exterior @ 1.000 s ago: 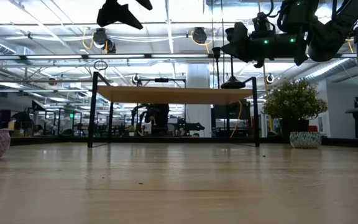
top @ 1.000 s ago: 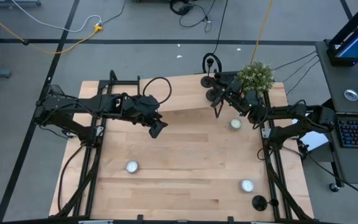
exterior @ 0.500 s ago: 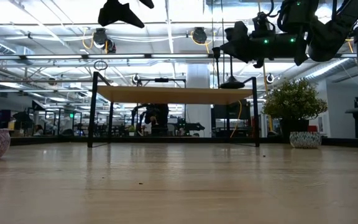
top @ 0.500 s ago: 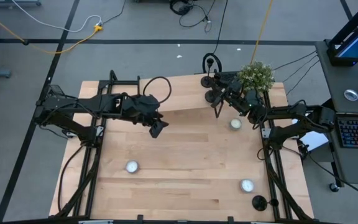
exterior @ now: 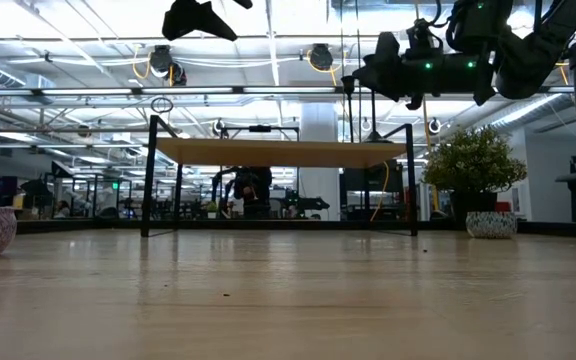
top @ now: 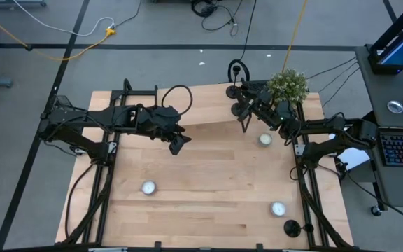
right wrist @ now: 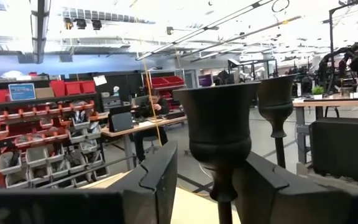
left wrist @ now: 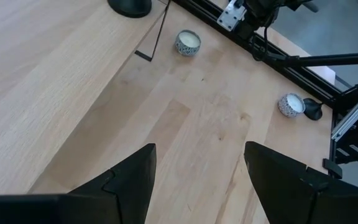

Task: Pick & Place candle stick holders
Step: Put the left black candle holder on the shelf aligned with the other black candle holder

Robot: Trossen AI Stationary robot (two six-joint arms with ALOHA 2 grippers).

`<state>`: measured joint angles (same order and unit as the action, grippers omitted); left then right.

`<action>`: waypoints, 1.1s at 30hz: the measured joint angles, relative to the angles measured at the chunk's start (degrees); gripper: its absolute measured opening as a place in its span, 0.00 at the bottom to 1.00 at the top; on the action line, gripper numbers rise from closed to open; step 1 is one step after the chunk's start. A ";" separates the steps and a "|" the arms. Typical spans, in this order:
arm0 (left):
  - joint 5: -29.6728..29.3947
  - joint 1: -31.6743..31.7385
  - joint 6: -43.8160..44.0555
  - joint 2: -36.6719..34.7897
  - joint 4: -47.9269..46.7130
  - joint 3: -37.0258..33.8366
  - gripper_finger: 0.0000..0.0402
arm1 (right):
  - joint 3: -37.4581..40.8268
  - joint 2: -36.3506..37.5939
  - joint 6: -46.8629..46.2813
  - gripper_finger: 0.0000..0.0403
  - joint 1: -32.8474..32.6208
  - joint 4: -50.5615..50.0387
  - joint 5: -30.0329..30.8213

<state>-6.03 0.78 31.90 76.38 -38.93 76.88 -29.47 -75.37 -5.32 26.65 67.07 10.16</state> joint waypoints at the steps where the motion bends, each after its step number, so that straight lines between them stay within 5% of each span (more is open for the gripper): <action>1: 0.01 0.00 0.01 0.00 0.01 0.00 0.63 | 0.00 0.00 -0.02 0.31 0.00 -0.01 0.01; 33: 0.06 0.00 -0.50 0.00 0.14 0.00 0.63 | -6.54 -0.55 2.44 0.28 0.00 -4.17 0.00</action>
<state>-5.98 0.78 31.40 76.38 -38.79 76.88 -36.01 -75.92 -2.88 26.65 62.90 10.16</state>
